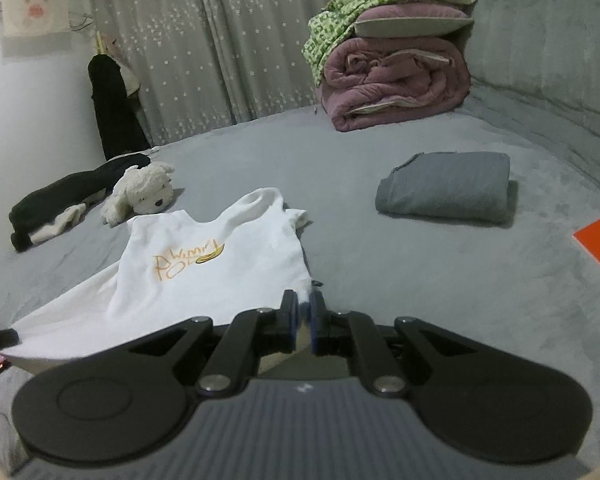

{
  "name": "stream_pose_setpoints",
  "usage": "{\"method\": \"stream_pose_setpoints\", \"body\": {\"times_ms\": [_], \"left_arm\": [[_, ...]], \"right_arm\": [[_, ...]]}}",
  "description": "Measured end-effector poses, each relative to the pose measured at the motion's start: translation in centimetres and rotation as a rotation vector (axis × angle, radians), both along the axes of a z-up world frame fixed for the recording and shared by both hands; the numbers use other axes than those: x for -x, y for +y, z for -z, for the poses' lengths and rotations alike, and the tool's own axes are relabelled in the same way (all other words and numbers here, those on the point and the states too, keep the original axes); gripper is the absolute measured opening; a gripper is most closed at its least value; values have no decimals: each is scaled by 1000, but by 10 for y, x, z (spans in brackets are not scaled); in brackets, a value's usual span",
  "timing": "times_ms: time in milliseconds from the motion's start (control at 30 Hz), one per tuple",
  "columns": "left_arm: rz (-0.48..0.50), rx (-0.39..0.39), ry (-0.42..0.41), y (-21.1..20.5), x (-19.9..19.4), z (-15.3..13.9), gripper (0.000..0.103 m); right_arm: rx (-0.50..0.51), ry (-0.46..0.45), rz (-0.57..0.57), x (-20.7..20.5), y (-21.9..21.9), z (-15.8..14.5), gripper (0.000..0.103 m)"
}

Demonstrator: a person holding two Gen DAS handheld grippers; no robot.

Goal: Fold clothes

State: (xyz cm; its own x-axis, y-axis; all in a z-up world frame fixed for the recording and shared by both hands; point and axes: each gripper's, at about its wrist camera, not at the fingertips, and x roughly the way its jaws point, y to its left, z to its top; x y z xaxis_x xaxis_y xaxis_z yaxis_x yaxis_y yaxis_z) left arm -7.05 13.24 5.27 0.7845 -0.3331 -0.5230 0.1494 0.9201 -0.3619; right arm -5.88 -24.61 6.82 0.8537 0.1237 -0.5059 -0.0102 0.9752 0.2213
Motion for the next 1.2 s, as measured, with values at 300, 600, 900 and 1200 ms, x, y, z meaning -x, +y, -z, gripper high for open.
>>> {"method": "stream_pose_setpoints", "body": {"times_ms": [300, 600, 900, 1200], "left_arm": [[93, -119, 107, 0, 9, 16, 6], [154, -222, 301, -5, -9, 54, 7], [231, -205, 347, 6, -22, 53, 37], [180, 65, 388, 38, -44, 61, 41]], "right_arm": [[29, 102, -38, 6, -2, 14, 7], [60, 351, -86, -18, -4, 63, 7], [-13, 433, -119, -32, -18, 71, 24], [-299, 445, -89, -41, -56, 79, 34]]}}
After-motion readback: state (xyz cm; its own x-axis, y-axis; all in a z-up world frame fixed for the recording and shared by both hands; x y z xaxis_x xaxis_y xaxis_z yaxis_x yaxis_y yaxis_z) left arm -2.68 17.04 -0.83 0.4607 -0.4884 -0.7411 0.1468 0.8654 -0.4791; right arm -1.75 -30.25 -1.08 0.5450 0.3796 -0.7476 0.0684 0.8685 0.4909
